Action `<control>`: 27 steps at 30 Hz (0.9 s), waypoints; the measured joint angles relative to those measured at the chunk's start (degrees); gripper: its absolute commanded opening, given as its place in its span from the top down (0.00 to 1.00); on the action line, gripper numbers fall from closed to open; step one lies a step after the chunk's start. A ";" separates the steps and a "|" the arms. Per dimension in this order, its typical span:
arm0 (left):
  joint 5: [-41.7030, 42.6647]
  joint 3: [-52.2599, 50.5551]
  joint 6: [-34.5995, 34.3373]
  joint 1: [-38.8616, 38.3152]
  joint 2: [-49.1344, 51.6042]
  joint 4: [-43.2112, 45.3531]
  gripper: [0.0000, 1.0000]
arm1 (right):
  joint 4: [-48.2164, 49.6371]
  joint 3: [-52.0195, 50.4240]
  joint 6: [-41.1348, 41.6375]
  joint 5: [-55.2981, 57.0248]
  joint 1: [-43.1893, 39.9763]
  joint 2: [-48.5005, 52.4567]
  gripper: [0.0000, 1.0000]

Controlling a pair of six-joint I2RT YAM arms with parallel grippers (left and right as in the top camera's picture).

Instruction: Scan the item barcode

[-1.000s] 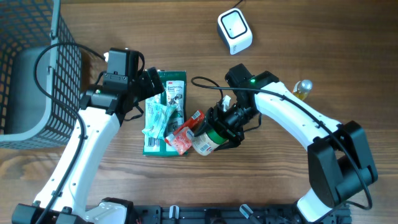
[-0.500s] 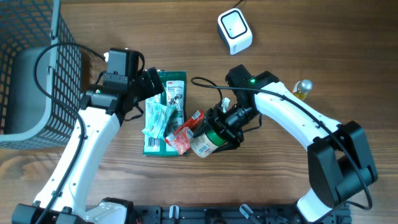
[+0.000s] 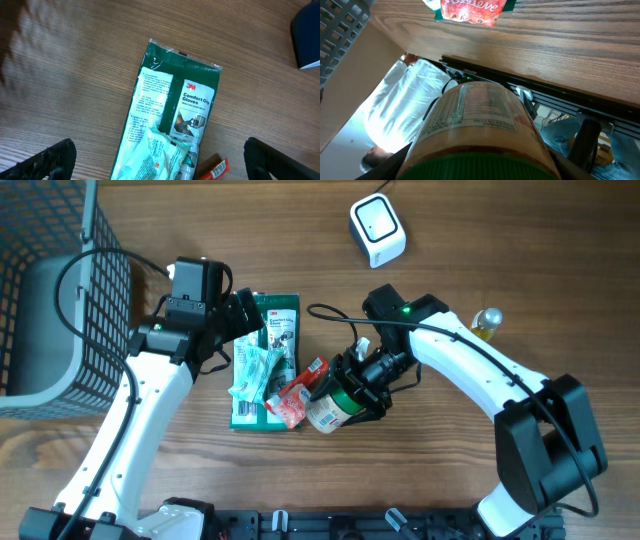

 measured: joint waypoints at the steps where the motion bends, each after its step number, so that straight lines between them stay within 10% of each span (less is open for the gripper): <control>1: 0.00 0.00 0.02 0.00 0.00 0.00 0.00 | 0.00 0.00 0.00 0.02 0.02 0.00 0.78; 27: 0.00 0.00 0.02 0.00 0.00 0.00 0.00 | 7.72 0.00 0.37 21.73 0.00 0.00 0.96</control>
